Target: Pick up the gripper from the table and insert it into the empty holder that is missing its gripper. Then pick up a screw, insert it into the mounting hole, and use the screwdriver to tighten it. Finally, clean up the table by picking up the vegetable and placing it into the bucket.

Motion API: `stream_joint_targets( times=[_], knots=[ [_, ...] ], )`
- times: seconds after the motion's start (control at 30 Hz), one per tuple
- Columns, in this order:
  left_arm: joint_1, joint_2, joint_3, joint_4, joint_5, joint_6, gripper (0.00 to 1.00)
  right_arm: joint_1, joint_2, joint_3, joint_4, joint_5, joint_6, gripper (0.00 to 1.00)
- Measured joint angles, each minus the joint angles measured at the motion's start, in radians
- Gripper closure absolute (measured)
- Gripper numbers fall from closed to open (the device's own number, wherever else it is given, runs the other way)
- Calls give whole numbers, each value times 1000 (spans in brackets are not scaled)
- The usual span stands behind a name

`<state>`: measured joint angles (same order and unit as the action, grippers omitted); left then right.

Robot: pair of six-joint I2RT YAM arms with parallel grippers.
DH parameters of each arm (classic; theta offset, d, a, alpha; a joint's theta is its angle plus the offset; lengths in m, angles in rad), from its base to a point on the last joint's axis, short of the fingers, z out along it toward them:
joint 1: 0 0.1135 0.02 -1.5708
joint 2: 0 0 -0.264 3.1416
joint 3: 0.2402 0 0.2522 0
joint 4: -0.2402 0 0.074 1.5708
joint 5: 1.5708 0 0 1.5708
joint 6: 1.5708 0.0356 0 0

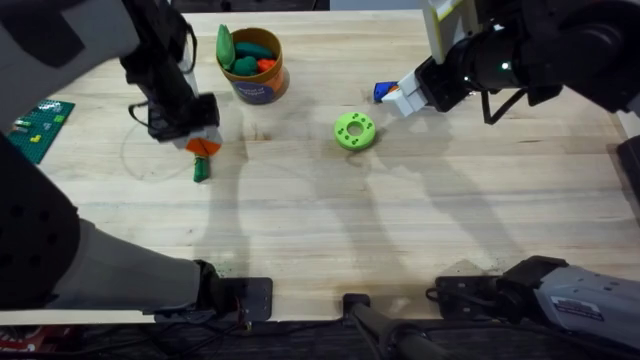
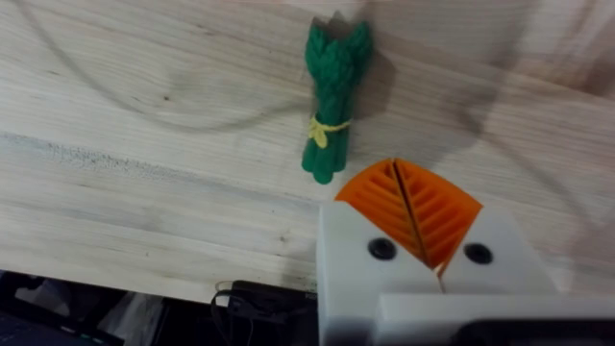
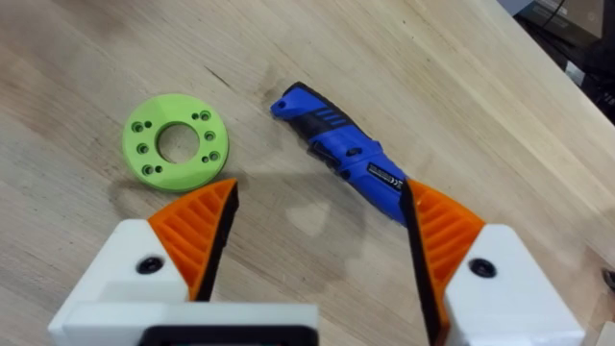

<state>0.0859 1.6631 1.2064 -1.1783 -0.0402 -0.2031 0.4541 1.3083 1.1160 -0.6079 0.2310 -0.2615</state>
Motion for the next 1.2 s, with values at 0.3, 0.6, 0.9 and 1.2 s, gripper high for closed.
stream_joint_targets(
  times=[0.3, 0.6, 0.9, 1.2],
  knots=[
    [-3, 14, 21, -42, 86, 1, 976, 0, 0, 0, -15, 0, 0, 19],
    [-3, 14, 21, -41, 146, 5, 807, 0, 0, 0, -15, 0, 0, 19],
    [11, 9, 46, -124, 150, -14, 10, 0, 0, 0, -15, 0, 0, 19],
    [11, -184, 152, -212, 85, 9, 14, 0, 1, 0, -16, 0, 0, 19]
  ],
)
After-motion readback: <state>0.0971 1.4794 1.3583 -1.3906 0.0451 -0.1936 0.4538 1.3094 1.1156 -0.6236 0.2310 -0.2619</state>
